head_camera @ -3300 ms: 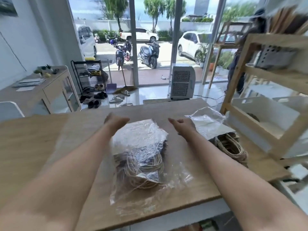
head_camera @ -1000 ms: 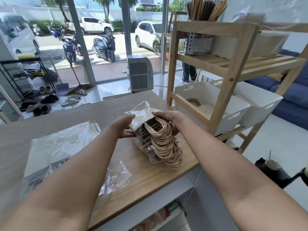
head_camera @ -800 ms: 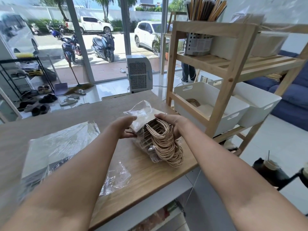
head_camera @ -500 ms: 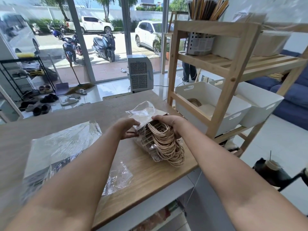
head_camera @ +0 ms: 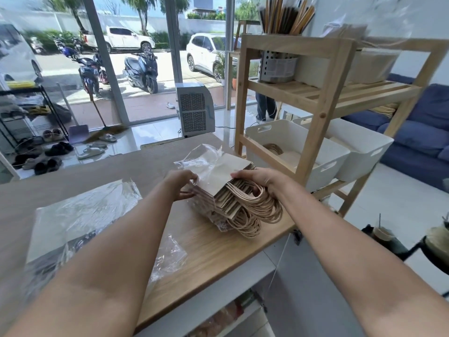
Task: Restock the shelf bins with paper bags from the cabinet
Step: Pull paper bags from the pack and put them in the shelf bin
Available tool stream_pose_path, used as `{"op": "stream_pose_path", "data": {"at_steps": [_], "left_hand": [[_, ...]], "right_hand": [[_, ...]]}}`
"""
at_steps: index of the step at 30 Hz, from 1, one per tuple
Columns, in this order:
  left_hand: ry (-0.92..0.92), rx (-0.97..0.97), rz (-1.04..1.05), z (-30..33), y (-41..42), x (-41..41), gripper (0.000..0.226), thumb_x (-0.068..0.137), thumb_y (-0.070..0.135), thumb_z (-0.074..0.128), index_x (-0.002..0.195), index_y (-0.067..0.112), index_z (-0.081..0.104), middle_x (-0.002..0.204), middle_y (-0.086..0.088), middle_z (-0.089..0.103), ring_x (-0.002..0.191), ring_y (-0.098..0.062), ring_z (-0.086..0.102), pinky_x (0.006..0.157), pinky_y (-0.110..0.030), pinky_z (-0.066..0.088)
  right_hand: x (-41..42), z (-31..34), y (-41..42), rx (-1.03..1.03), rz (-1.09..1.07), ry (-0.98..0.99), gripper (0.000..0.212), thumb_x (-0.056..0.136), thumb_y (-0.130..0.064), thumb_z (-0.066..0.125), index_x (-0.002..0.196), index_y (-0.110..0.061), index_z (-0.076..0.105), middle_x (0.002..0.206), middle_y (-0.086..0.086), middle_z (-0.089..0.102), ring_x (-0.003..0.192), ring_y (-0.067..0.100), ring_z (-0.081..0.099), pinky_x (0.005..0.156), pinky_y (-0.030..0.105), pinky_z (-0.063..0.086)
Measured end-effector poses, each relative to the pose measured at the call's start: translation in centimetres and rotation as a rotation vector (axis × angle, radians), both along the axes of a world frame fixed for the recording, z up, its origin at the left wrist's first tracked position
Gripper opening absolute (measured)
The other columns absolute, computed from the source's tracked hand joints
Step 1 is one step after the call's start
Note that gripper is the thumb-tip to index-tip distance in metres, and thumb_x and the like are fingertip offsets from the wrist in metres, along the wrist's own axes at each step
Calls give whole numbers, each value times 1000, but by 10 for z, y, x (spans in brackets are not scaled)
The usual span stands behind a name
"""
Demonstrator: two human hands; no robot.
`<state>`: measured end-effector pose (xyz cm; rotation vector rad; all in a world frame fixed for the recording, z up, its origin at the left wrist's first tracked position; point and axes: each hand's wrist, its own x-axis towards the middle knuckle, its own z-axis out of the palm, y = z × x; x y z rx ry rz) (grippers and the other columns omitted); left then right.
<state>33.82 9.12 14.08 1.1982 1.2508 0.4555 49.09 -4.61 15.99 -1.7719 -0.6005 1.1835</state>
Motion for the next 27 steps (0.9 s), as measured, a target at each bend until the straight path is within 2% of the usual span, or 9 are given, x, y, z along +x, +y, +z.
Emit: {"op": "stream_pose_path", "data": {"at_steps": [4,6,8,10,13,17,20,24,27], "left_hand": [[156,119,-100,5,1,1,17,91,6,57,79,12,48,82,-4,46,65,-17,51,64,-31,52],[211,146,-129,9,-3,3,10,93,8,54,102,8,53,94,-6,48,79,-22,55,69,-31,52],[282,184,-171,14,-9,10,34,97,13,47,130,6,45,113,-4,48,108,-26,53,85,-33,49],[380,283,-240,19,-11,20,44,100,18,42,141,3,37,135,-6,47,122,-29,48,93,-36,46],[561,562,-247,30,-20,42,54,100,29,41,143,-2,30,145,-22,37,131,-39,41,107,-41,39],[522,986,-196,42,-39,72,62,93,38,55,140,4,35,140,-24,36,129,-42,38,104,-47,38],[442,1256,-435,47,-53,93,74,83,42,69,143,14,35,143,-18,36,133,-37,34,108,-46,37],[541,1321,-876,41,-71,114,116,61,51,84,152,33,15,153,-12,24,141,-34,22,117,-49,25],[586,1322,-1011,25,-83,127,129,53,48,88,153,39,7,158,-7,19,145,-33,15,120,-47,17]], "right_hand": [[10,17,-39,23,22,-21,15,88,-21,66,80,-11,60,42,-1,62,26,7,51,29,11,36],[17,23,-61,42,-4,-28,15,90,-17,65,78,-10,59,40,-2,61,25,5,51,28,11,36],[28,27,-83,74,-54,-15,13,89,-16,66,79,-10,59,41,-2,61,27,5,52,29,11,37],[40,28,-102,111,-92,-30,11,85,-15,70,86,-9,62,49,0,67,34,6,59,33,12,42],[63,28,-127,154,-156,-135,45,69,-20,83,108,-8,67,82,9,75,61,15,72,52,21,54],[83,33,-148,150,-176,-455,45,66,-22,86,106,-15,67,95,5,74,84,19,71,68,23,55],[93,25,-155,61,-86,-770,55,62,-34,87,112,-25,65,99,-4,70,93,15,65,75,23,47],[104,2,-160,-39,77,-980,81,66,-43,83,138,-27,48,126,0,62,114,19,57,92,27,42],[111,-12,-164,-81,157,-1110,84,68,-54,77,141,-36,40,130,2,62,117,25,59,98,34,47]]}}
